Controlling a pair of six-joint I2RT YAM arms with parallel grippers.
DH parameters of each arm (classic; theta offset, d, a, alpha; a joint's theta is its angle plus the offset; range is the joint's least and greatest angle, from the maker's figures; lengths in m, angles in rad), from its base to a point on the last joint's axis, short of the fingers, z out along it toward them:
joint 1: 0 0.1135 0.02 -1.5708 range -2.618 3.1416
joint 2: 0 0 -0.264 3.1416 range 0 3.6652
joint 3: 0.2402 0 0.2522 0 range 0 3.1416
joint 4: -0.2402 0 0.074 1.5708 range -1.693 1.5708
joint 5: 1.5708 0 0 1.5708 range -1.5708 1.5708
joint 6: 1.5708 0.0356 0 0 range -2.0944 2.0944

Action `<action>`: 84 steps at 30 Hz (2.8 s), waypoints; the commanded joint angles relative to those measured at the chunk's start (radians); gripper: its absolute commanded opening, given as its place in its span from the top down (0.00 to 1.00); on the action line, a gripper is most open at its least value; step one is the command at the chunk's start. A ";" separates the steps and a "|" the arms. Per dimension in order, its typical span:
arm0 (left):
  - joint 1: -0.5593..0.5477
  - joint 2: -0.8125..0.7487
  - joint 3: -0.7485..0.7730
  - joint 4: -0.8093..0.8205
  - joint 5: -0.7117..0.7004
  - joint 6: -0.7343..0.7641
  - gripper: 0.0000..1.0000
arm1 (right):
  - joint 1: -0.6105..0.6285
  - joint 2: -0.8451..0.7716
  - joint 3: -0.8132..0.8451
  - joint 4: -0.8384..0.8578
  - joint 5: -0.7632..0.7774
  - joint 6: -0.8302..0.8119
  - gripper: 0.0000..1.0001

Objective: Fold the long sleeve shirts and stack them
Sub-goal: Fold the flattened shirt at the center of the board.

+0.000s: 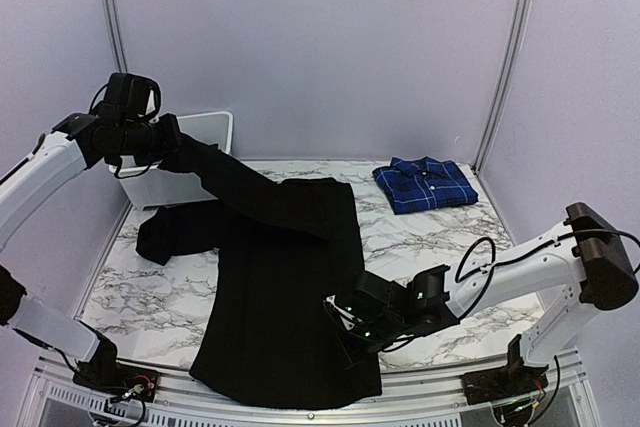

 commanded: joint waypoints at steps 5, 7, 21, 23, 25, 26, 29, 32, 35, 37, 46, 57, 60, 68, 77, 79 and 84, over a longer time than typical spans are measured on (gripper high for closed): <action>-0.004 -0.058 -0.024 -0.008 -0.024 0.016 1.00 | -0.003 0.012 -0.001 0.038 -0.021 -0.023 1.00; -0.004 -0.075 -0.051 -0.007 -0.031 0.007 1.00 | -0.003 0.011 -0.003 0.039 -0.024 -0.026 1.00; -0.055 -0.088 -0.189 0.039 -0.014 -0.009 1.00 | -0.065 -0.072 0.031 0.028 -0.053 -0.123 0.49; -0.081 -0.072 -0.178 0.053 -0.015 0.003 1.00 | -0.121 -0.099 0.042 0.012 -0.051 -0.158 0.39; -0.100 -0.056 -0.168 0.067 -0.004 0.013 1.00 | -0.182 -0.112 0.067 -0.009 -0.027 -0.198 0.38; -0.110 -0.048 -0.163 0.076 0.005 0.020 1.00 | -0.217 -0.115 0.080 -0.017 -0.017 -0.214 0.38; -0.146 -0.023 -0.142 0.089 0.008 0.033 1.00 | -0.329 -0.098 0.106 0.010 0.002 -0.238 0.51; -0.160 -0.006 -0.123 0.099 0.011 0.033 1.00 | -0.372 -0.037 0.143 0.022 0.015 -0.259 0.69; -0.163 0.005 -0.103 0.099 0.022 0.038 1.00 | -0.373 0.014 0.145 0.032 0.001 -0.263 0.74; -0.171 0.002 -0.091 0.100 0.041 0.047 1.00 | -0.373 0.042 0.110 0.079 -0.016 -0.255 0.74; -0.260 -0.036 -0.083 0.168 0.094 0.091 1.00 | -0.360 0.209 0.093 0.179 -0.016 -0.234 0.82; -0.306 -0.059 -0.086 0.243 0.137 0.108 0.99 | -0.403 0.137 0.149 0.143 0.066 -0.237 0.70; -0.317 -0.057 -0.102 0.255 0.155 0.112 0.99 | -0.449 0.141 0.197 0.156 0.067 -0.236 0.65; -0.321 -0.083 -0.127 0.270 0.149 0.104 1.00 | -0.539 0.318 0.359 0.226 -0.015 -0.215 0.49; -0.321 -0.087 -0.130 0.274 0.155 0.111 1.00 | -0.566 0.449 0.475 0.251 -0.042 -0.182 0.52; -0.321 -0.084 -0.130 0.276 0.155 0.112 1.00 | -0.569 0.466 0.490 0.255 -0.040 -0.175 0.56; -0.321 -0.089 -0.128 0.279 0.185 0.122 1.00 | -0.571 0.503 0.523 0.262 -0.048 -0.163 0.72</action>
